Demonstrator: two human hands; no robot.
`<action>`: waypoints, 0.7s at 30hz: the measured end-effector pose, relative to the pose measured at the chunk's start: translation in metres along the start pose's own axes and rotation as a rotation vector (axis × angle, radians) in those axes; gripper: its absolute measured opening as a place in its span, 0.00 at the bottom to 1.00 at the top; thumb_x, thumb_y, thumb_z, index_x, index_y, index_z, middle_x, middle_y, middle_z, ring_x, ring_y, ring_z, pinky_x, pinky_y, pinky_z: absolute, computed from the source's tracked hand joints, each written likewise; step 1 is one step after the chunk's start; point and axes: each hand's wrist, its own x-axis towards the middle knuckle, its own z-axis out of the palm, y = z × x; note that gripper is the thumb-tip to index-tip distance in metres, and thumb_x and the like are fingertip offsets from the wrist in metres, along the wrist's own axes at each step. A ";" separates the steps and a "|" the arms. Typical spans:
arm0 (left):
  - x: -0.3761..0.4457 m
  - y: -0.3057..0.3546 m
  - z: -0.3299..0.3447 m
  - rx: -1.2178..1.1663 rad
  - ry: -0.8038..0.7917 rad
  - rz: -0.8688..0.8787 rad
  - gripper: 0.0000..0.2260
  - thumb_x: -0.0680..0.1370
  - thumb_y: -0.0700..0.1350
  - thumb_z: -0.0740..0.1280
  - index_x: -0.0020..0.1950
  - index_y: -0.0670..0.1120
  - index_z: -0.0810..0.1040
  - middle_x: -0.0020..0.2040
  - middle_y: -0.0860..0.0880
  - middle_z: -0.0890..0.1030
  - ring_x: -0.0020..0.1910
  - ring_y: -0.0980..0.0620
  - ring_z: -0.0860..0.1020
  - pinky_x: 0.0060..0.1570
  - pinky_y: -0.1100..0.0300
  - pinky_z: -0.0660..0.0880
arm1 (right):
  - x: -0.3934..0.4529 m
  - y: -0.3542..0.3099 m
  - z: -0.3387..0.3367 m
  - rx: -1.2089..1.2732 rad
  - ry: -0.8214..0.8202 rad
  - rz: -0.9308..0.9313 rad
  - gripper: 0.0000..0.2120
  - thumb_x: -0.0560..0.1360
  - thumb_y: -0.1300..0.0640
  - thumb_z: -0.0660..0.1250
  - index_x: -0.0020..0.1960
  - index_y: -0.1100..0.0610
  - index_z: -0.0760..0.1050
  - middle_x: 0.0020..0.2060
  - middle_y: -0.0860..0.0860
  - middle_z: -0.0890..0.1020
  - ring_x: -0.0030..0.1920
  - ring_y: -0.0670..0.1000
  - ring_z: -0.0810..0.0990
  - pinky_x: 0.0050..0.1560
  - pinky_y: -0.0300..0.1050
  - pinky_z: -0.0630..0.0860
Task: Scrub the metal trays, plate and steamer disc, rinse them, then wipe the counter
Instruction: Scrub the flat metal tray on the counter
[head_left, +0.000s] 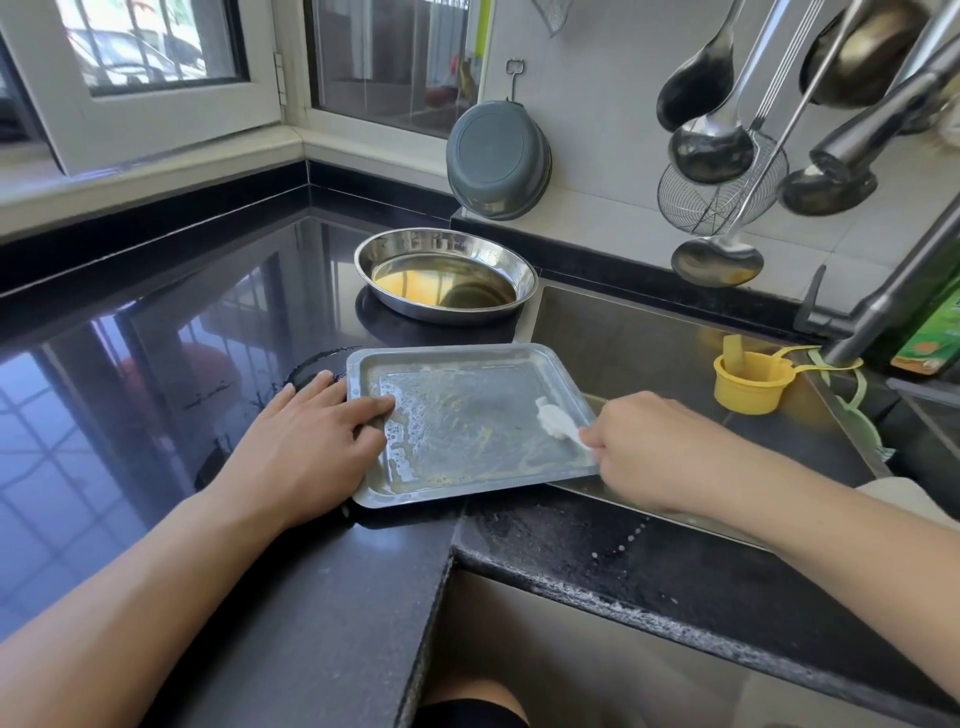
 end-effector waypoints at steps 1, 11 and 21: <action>0.000 0.000 0.000 -0.001 0.002 0.000 0.39 0.70 0.62 0.36 0.78 0.63 0.68 0.63 0.59 0.74 0.68 0.57 0.65 0.71 0.54 0.61 | -0.003 -0.008 0.000 0.020 -0.030 -0.037 0.16 0.81 0.56 0.59 0.65 0.51 0.80 0.46 0.51 0.79 0.36 0.51 0.78 0.39 0.49 0.79; 0.000 -0.001 0.002 0.005 0.011 0.002 0.38 0.71 0.62 0.37 0.77 0.63 0.69 0.62 0.59 0.74 0.68 0.57 0.64 0.71 0.53 0.61 | 0.006 -0.012 -0.012 0.046 0.039 0.070 0.07 0.75 0.61 0.59 0.39 0.55 0.71 0.37 0.52 0.73 0.33 0.51 0.73 0.34 0.46 0.71; 0.000 -0.001 0.003 -0.005 0.025 0.014 0.38 0.71 0.62 0.38 0.76 0.62 0.70 0.58 0.59 0.73 0.68 0.56 0.65 0.72 0.52 0.62 | 0.011 -0.016 -0.008 0.077 0.077 0.086 0.10 0.77 0.61 0.60 0.53 0.56 0.78 0.39 0.52 0.74 0.35 0.52 0.75 0.36 0.46 0.72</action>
